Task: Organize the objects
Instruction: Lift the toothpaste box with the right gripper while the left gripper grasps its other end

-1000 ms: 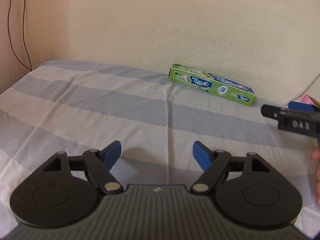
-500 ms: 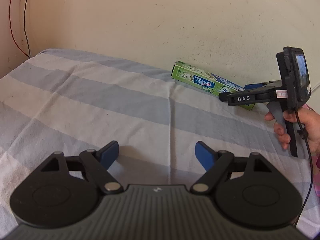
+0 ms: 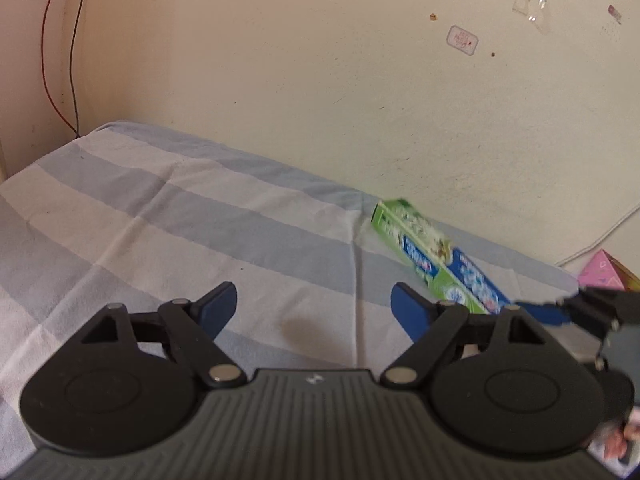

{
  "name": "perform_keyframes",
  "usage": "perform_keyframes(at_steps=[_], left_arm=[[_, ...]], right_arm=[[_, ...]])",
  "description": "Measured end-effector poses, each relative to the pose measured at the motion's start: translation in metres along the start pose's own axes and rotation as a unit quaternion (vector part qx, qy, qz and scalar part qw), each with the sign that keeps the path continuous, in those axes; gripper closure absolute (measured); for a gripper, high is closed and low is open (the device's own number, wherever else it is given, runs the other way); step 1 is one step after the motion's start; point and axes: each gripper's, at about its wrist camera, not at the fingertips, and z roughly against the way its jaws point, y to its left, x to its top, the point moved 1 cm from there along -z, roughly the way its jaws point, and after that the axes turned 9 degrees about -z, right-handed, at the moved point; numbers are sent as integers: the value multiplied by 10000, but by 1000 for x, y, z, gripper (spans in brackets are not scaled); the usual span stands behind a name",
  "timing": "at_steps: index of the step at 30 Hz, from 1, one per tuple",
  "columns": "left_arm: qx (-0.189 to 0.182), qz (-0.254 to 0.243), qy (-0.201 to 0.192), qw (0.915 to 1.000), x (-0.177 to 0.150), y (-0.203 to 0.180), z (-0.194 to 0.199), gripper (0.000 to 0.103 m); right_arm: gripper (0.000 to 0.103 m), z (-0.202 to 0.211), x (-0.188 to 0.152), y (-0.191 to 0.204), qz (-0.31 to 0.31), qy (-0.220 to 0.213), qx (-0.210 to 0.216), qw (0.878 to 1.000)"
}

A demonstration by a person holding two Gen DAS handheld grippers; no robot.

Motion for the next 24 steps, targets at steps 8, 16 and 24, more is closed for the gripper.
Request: perform_keyframes(at_steps=[8, 16, 24], left_arm=[[-1401, -854, 146, 9863, -10, -46, 3, 17], [-2121, -2012, 337, 9557, -37, -113, 23, 18], [-2245, -1553, 594, 9602, -53, -116, 26, 11]], right_arm=[[58, 135, -110, 51, 405, -240, 130, 9988], [52, 202, -177, 59, -805, -458, -493, 9945], [46, 202, -188, 52, -1528, -595, -242, 9862]])
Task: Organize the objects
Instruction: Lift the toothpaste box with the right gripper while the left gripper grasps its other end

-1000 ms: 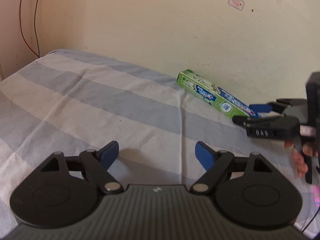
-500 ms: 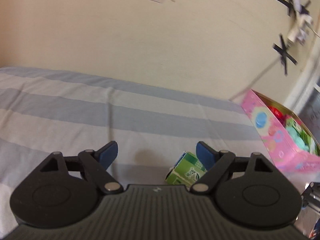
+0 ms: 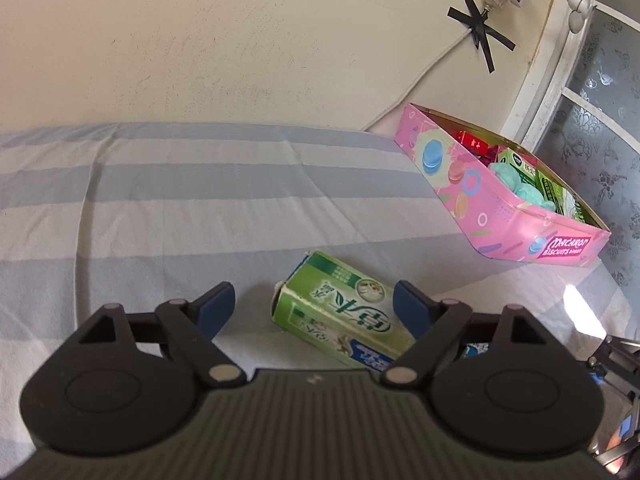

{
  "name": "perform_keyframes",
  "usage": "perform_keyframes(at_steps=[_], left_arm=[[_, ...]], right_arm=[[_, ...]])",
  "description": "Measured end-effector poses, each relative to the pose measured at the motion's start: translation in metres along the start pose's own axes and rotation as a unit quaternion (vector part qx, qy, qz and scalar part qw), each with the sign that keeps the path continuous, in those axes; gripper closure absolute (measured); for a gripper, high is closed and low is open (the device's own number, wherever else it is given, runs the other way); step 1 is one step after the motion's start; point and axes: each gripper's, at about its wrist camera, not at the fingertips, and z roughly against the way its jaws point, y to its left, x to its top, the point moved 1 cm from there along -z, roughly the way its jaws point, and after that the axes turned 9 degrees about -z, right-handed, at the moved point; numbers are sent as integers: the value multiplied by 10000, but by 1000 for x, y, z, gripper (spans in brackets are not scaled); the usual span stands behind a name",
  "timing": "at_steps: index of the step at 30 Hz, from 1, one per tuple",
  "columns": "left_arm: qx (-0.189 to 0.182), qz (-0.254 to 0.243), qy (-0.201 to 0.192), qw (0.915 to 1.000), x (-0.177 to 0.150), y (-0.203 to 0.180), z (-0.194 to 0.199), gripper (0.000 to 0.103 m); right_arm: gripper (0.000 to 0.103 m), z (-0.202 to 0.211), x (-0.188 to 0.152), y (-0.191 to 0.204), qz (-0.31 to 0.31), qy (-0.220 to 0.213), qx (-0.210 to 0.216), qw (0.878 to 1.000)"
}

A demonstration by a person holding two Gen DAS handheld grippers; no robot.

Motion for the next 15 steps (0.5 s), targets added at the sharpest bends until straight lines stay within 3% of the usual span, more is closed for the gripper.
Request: perform_keyframes(at_steps=[3, 8, 11, 15], left_arm=[[-115, 360, 127, 9992, -5, -5, 2, 10], [-312, 311, 267, 9987, -10, -45, 0, 13], [-123, 134, 321, 9993, -8, -71, -3, 15], [-464, 335, 203, 9982, 16, -84, 1, 20]], right_arm=[[49, -2, -1, -5, -228, 38, 125, 9997], [62, -8, 0, 3, -344, -8, 304, 9989], [62, -1, 1, 15, -146, -299, 234, 9992], [62, 19, 6, 7, -288, -791, -40, 9964]])
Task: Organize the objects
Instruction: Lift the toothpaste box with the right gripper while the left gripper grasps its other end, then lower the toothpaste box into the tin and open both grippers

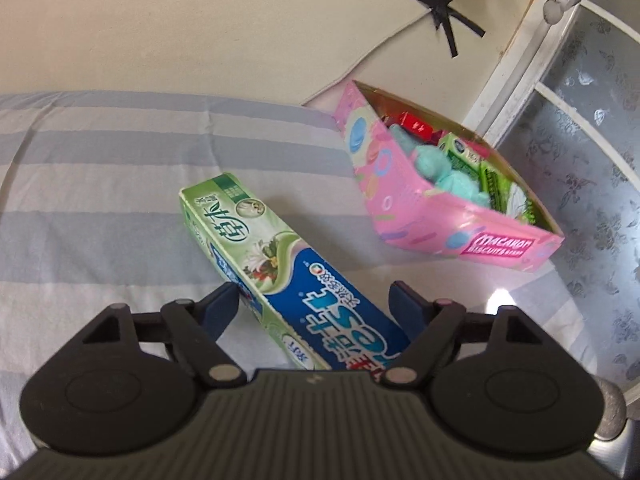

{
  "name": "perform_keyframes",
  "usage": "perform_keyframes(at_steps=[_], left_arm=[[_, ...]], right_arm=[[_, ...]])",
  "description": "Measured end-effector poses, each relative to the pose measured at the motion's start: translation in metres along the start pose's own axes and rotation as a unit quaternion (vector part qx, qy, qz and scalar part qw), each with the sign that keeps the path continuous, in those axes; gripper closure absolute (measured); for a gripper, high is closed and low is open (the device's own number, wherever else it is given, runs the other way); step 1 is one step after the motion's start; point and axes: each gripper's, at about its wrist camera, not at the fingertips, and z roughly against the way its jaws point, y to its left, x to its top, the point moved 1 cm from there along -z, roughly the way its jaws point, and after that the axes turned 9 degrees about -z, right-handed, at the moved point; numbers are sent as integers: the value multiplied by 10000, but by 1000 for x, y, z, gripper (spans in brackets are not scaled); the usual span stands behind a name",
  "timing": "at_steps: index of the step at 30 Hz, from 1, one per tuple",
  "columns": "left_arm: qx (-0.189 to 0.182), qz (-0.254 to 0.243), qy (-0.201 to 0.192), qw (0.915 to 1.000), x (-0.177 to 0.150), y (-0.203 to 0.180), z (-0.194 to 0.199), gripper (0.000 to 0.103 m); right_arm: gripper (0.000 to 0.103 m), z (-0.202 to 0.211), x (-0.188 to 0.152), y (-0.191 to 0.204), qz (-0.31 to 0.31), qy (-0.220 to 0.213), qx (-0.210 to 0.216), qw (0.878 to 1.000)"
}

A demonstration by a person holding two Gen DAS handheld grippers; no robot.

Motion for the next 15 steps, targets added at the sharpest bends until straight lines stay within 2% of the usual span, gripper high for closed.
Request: perform_keyframes(at_steps=[5, 8, 11, 15], left_arm=[[-203, -577, -487, 9969, 51, -48, 1, 20], [-249, -979, -626, 9929, 78, -81, -14, 20], [-344, -1247, -531, 9902, 101, -108, -47, 20], [-494, -1299, -167, 9901, 121, -123, -98, 20]], right_arm=[[62, 29, 26, -29, -175, -741, -501, 9958], [62, 37, 42, -53, -282, -1073, -872, 9900], [62, 31, 56, -78, -401, -1133, -1294, 9843], [62, 8, 62, -117, -667, -991, -1754, 9772]])
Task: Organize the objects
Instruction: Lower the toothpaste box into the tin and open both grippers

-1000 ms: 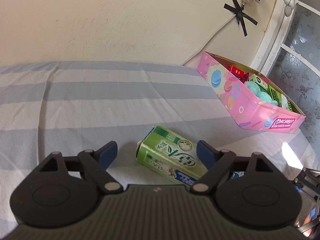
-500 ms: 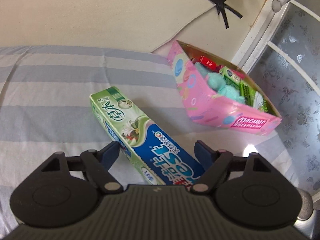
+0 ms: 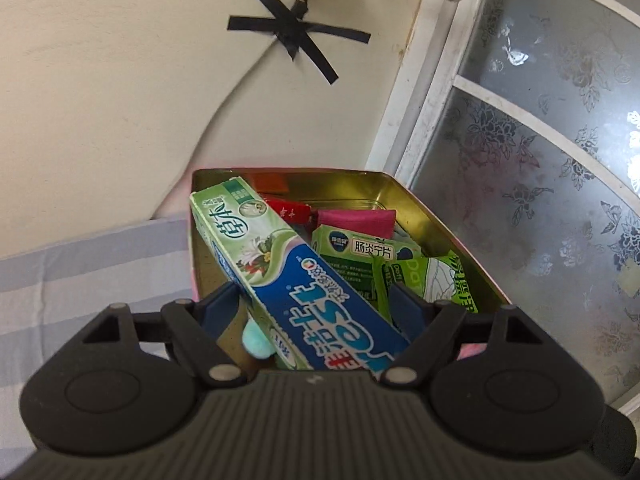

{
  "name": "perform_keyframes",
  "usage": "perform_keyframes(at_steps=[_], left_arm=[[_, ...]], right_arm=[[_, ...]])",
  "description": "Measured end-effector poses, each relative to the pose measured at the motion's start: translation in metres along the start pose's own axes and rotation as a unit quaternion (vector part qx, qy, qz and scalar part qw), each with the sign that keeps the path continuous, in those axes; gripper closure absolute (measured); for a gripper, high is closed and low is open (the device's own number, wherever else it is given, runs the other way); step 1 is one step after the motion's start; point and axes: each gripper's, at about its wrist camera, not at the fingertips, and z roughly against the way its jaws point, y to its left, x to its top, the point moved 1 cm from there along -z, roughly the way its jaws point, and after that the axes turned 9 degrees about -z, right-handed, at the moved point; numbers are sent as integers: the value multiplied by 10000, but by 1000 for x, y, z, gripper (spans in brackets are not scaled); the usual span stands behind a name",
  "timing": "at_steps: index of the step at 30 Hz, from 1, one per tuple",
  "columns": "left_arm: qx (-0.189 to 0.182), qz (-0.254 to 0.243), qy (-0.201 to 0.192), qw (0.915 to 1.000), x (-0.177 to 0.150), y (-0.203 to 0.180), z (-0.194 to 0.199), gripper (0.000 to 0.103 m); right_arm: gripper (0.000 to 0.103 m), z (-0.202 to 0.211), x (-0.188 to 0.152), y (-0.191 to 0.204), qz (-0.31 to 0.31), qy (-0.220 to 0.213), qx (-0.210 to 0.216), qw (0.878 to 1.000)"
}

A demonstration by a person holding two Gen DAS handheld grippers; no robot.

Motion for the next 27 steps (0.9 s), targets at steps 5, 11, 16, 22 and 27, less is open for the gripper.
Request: perform_keyframes(at_steps=[5, 11, 16, 22, 27], left_arm=[[109, -94, 267, 9995, 18, 16, -57, 24], [418, 13, 281, 9987, 26, 36, -64, 23], [750, 13, 88, 9971, 14, 29, -32, 22], [1282, -191, -347, 9910, -7, 6, 23, 17], [1561, -283, -427, 9864, -35, -11, 56, 17]], right_arm=[[62, -57, 1, -29, -371, 305, -254, 9985], [42, -104, -9, -50, -872, 542, -278, 9943], [31, -77, -11, -59, -1005, 113, -273, 9945], [31, -31, -20, -74, -1690, -164, -409, 9846], [31, 4, -27, -77, -1948, -171, -513, 9794]])
